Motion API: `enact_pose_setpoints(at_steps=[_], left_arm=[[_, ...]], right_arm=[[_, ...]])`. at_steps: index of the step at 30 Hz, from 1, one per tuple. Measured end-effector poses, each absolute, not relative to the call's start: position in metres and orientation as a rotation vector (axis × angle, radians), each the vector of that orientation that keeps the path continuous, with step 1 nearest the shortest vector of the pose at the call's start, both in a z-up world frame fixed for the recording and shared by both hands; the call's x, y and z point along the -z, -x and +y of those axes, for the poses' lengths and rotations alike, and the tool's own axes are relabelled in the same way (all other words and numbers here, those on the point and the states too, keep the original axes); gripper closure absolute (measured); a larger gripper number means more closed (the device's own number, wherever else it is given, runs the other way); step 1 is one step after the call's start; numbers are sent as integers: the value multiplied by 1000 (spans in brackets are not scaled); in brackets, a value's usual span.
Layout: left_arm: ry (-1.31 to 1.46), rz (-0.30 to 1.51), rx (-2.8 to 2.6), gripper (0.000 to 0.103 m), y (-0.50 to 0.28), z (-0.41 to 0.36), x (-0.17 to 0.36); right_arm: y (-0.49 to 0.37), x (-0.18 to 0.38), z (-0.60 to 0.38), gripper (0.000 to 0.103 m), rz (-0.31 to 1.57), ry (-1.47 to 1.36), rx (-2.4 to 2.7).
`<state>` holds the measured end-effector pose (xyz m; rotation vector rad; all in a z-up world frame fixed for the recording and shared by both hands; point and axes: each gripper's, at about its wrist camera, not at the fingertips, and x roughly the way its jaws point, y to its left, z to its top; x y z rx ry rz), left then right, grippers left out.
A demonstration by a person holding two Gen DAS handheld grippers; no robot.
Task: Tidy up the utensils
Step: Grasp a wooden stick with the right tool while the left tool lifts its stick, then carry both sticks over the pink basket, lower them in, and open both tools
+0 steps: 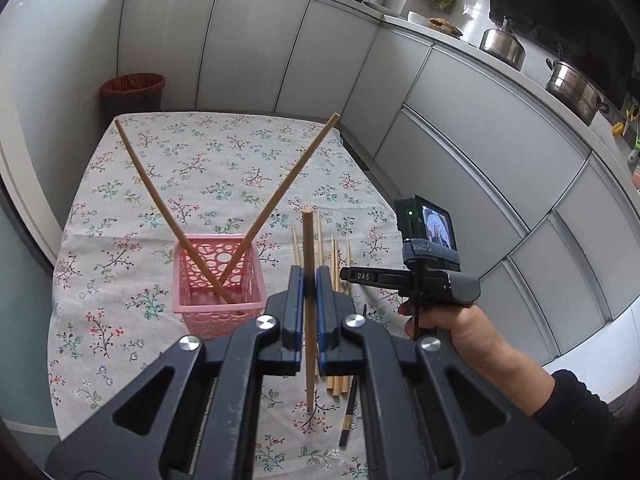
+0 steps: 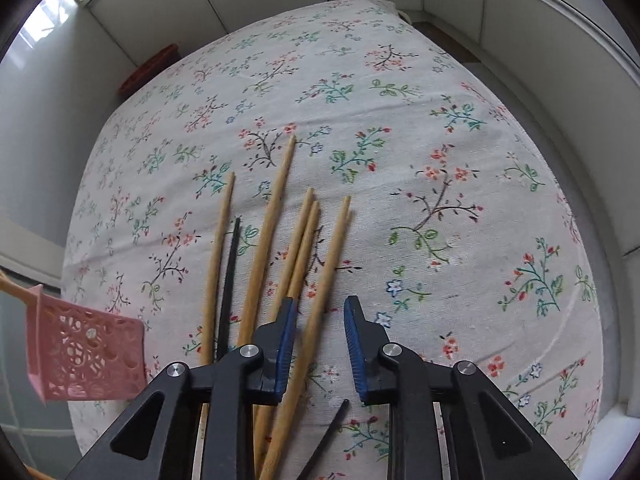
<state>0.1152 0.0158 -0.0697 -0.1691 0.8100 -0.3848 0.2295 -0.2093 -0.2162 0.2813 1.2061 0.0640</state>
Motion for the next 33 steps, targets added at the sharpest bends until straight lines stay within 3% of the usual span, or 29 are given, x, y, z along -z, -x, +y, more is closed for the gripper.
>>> enact_pose_setpoints(at_steps=[9, 11, 15, 21, 33], left_arm=[[167, 806, 382, 97, -115, 18, 71], [167, 804, 378, 97, -115, 18, 70], [152, 789, 361, 97, -112, 17, 68], [142, 759, 344, 97, -109, 20, 64], [164, 571, 369, 97, -85, 20, 30]], right_arm=[[-226, 214, -212, 79, 1215, -278, -71], [-229, 215, -204, 88, 1215, -212, -41], [-229, 215, -196, 91, 1211, -160, 11], [-223, 214, -214, 94, 1186, -319, -60], [-156, 111, -244, 96, 921, -357, -241]])
